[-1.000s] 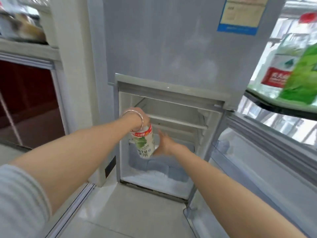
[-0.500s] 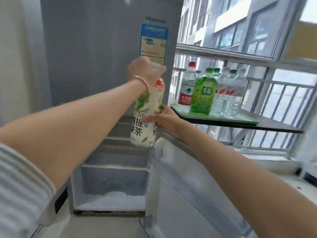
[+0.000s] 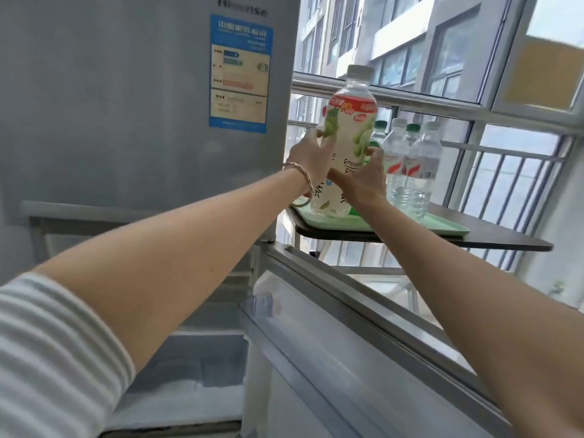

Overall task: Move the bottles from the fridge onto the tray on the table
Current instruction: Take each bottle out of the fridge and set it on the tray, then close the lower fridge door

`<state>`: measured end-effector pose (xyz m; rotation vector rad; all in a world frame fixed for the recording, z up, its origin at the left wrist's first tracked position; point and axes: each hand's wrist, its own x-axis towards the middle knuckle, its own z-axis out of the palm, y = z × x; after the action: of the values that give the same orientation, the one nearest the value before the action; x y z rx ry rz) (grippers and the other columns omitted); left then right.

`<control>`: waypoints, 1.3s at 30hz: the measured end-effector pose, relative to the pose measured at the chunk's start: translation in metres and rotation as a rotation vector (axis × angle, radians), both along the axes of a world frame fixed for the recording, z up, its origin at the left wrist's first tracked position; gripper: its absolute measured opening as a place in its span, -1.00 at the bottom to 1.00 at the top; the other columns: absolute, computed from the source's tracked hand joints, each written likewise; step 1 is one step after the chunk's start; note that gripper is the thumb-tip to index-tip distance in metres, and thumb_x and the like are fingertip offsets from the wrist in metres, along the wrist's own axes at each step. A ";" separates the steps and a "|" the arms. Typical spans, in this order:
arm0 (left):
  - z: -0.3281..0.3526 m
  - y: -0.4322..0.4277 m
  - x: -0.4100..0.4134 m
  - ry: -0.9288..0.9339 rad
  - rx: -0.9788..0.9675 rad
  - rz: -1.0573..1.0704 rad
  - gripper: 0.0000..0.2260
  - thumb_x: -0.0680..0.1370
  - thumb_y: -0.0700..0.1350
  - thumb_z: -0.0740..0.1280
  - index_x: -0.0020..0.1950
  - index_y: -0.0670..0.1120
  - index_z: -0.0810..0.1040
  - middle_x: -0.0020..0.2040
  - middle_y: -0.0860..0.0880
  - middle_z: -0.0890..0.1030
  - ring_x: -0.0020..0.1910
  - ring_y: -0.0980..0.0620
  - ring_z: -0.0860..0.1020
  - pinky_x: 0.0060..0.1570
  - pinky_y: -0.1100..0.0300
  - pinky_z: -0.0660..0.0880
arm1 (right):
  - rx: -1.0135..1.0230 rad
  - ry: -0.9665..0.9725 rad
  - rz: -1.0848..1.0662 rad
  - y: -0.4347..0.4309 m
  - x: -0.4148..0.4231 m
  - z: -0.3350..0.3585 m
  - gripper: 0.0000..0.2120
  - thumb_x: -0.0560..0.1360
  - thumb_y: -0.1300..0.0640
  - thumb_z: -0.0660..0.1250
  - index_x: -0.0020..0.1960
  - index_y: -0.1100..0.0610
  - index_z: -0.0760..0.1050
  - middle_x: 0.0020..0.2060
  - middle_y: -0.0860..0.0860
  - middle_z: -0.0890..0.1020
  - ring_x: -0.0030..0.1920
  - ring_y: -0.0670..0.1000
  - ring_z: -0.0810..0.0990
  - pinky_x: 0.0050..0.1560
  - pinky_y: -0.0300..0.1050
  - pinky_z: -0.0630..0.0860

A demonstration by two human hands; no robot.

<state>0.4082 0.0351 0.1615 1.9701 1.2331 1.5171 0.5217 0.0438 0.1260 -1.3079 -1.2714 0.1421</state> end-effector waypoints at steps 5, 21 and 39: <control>-0.025 0.016 0.000 0.018 -0.016 -0.009 -0.65 0.63 -0.04 0.11 0.40 -0.06 0.38 0.11 -0.07 0.62 -0.14 0.00 0.57 -0.19 0.17 0.54 | -0.032 0.039 0.009 0.023 0.001 -0.018 -0.08 0.10 -0.30 0.55 0.28 0.11 0.29 0.04 0.01 0.61 0.01 0.10 0.64 -0.03 0.15 0.63; -0.045 -0.010 -0.004 0.181 -0.080 0.009 -0.67 0.58 -0.15 0.18 0.35 -0.12 0.36 0.10 -0.08 0.54 -0.08 -0.01 0.53 -0.17 0.17 0.48 | -0.058 -0.146 -0.064 -0.007 0.012 -0.031 -0.32 0.37 -0.18 0.42 0.33 0.13 0.27 0.11 0.10 0.56 0.04 0.09 0.58 0.06 0.05 0.58; -0.151 -0.079 -0.026 0.842 -0.297 -0.082 -0.57 0.66 0.01 0.03 0.54 0.00 0.21 0.56 -0.03 0.17 0.53 -0.04 0.18 0.47 0.12 0.13 | -0.641 -0.699 0.140 -0.145 0.028 -0.107 -0.60 0.48 0.05 0.30 0.30 0.08 0.53 0.20 0.09 0.62 0.17 0.10 0.56 0.22 -0.04 0.48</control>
<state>0.3824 -0.0438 0.0104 2.4693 1.5222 0.3840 0.5499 -0.1017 0.0188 -1.9083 -2.0181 0.2127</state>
